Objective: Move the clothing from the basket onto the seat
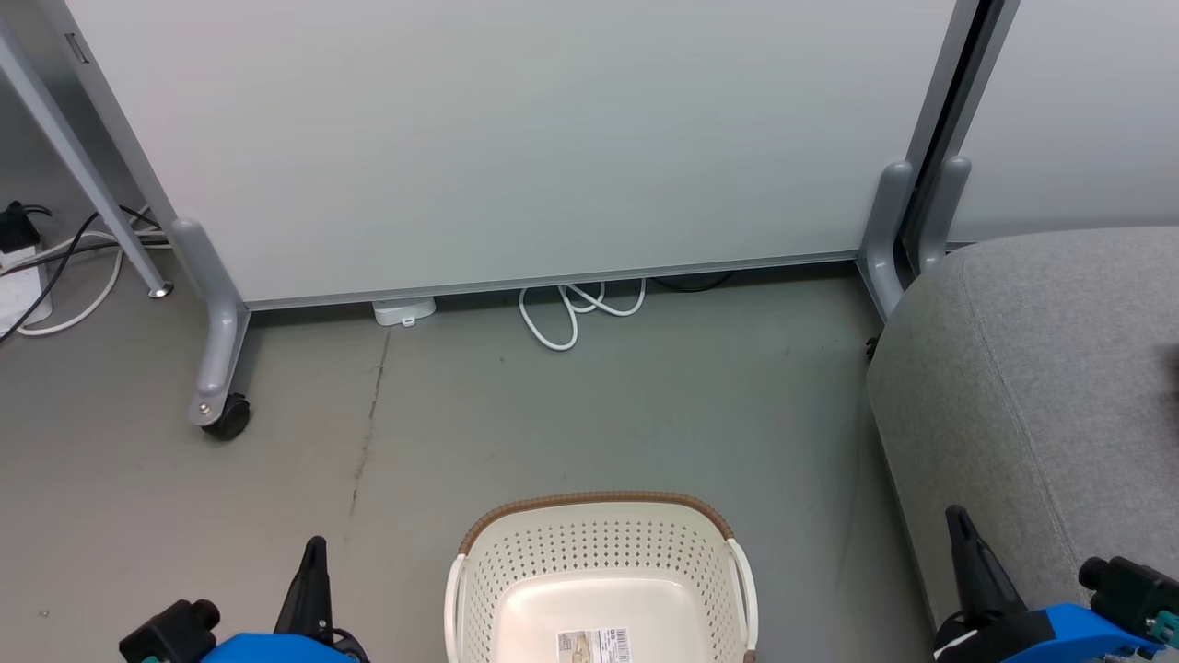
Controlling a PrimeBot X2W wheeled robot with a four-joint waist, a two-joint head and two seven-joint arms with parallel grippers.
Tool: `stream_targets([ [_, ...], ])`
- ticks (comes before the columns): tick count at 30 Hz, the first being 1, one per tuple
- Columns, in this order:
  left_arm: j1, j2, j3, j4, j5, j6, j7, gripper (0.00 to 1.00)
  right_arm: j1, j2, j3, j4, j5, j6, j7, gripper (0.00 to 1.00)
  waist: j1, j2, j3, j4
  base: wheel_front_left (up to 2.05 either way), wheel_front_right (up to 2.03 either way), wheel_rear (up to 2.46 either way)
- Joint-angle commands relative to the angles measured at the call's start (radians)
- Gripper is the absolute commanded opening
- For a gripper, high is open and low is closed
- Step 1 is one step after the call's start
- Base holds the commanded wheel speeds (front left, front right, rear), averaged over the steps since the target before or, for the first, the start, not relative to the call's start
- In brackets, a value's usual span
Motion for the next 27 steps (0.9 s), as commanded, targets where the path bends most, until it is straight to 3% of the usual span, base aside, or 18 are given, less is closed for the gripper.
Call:
stream_targets([
  [1, -0.032, 0.001, 0.014, -0.021, -0.033, -0.001, 0.009, 0.00, -0.030, -0.005, -0.004, -0.017, 0.044, 0.000, 0.007, 0.00, -0.0001, 0.0000, 0.000, -0.001, 0.00, 0.00, 0.00],
  [27, -0.064, -0.013, 0.074, -0.077, -0.329, -0.001, 0.095, 0.00, -0.071, -0.008, -0.017, -0.019, 0.414, 0.000, 0.072, 0.00, -0.0001, 0.0000, 0.002, -0.016, 0.00, 0.00, 0.00],
])
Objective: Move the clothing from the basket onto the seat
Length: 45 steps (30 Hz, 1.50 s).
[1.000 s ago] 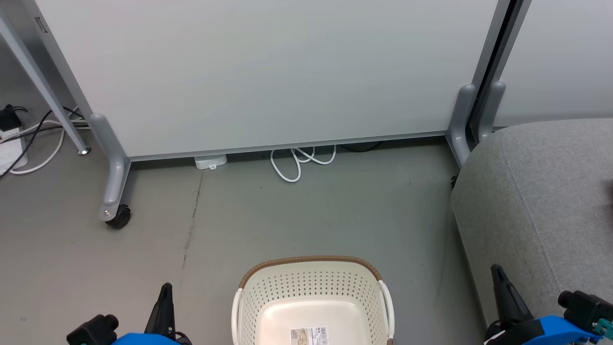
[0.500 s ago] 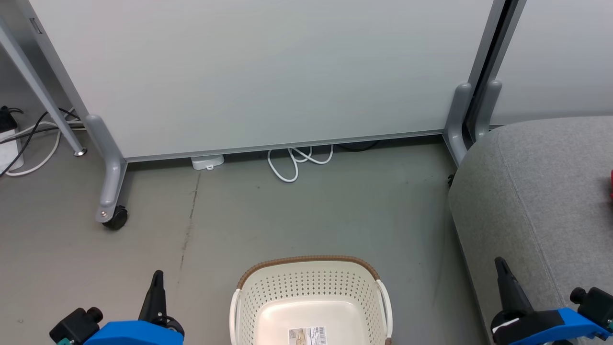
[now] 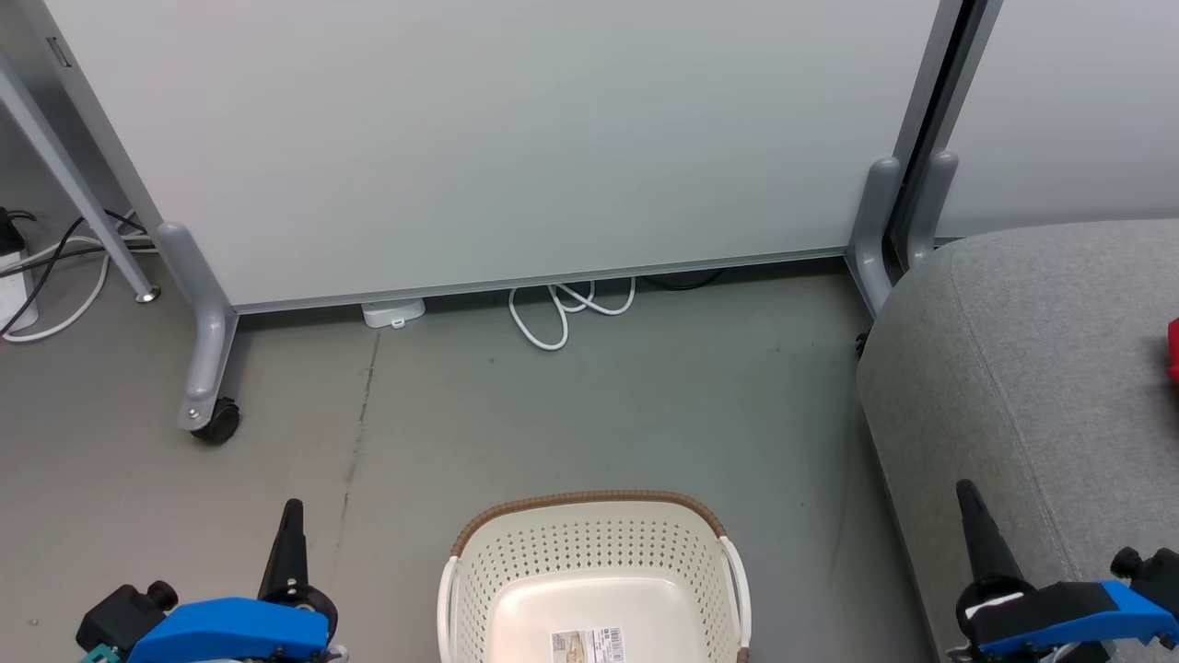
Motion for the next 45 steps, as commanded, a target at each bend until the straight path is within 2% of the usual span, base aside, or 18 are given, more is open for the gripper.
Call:
stream_targets([
  [1, -0.026, 0.002, 0.011, -0.017, -0.028, -0.001, 0.008, 0.00, -0.032, -0.007, -0.003, -0.013, 0.038, 0.000, 0.007, 0.00, -0.0001, 0.0000, 0.000, -0.001, 0.00, 0.00, 0.00],
  [45, -0.064, -0.016, 0.083, -0.083, -0.383, -0.002, 0.112, 0.00, -0.076, -0.010, -0.019, -0.014, 0.480, 0.000, 0.085, 0.00, -0.0001, 0.0000, 0.003, -0.027, 0.00, 0.00, 0.00],
])
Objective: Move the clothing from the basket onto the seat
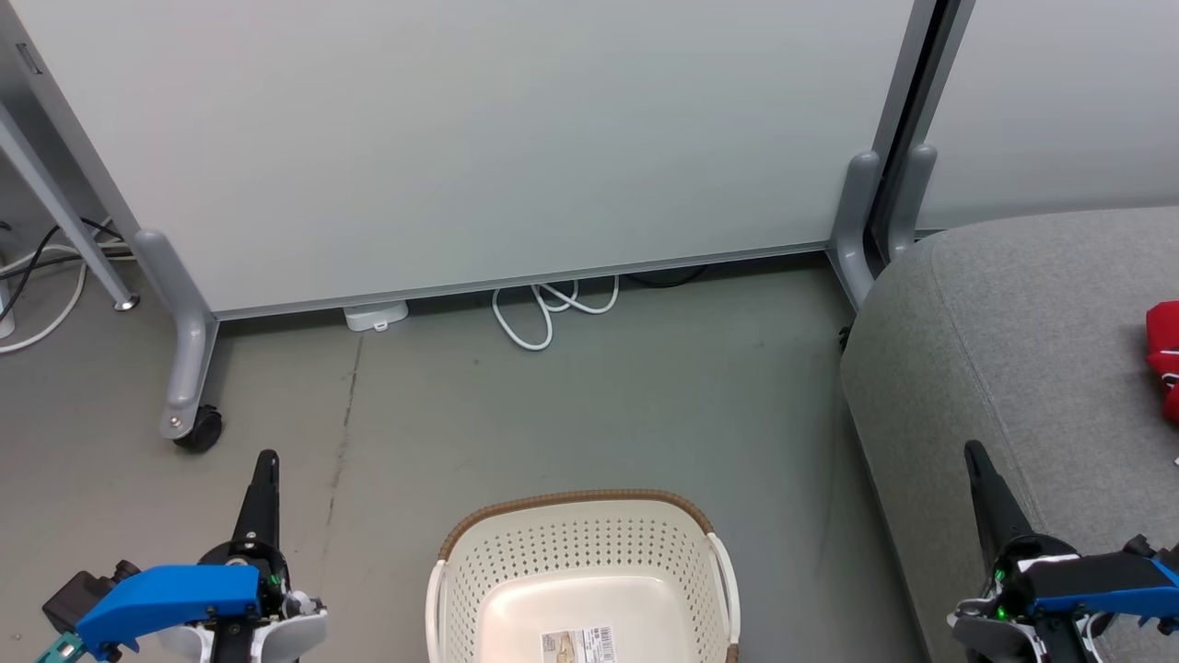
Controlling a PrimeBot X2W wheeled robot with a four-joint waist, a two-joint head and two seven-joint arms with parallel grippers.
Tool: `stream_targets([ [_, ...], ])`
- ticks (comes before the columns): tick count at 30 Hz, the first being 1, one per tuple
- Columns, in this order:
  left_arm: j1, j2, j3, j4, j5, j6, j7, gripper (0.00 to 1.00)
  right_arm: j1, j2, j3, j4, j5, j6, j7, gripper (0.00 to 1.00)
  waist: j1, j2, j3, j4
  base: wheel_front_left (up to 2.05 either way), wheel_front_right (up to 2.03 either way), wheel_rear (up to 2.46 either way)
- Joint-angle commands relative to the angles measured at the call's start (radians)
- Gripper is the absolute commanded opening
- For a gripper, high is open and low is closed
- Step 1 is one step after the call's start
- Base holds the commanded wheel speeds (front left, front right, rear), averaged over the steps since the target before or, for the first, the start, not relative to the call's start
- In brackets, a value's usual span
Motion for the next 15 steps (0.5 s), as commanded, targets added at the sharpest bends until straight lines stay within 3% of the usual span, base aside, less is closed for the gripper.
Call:
stream_targets([
  [1, -0.017, 0.000, 0.007, -0.011, -0.017, -0.002, 0.007, 0.00, -0.019, -0.007, -0.003, -0.006, 0.022, 0.001, 0.006, 0.00, 0.0000, 0.0000, 0.000, -0.001, 0.00, 0.00, 0.00],
  [15, -0.028, -0.005, 0.026, -0.027, -0.108, -0.002, 0.033, 0.00, -0.028, -0.008, -0.007, -0.006, 0.135, 0.001, 0.026, 0.00, 0.0000, 0.0000, 0.001, -0.009, 0.00, 0.00, 0.00],
])
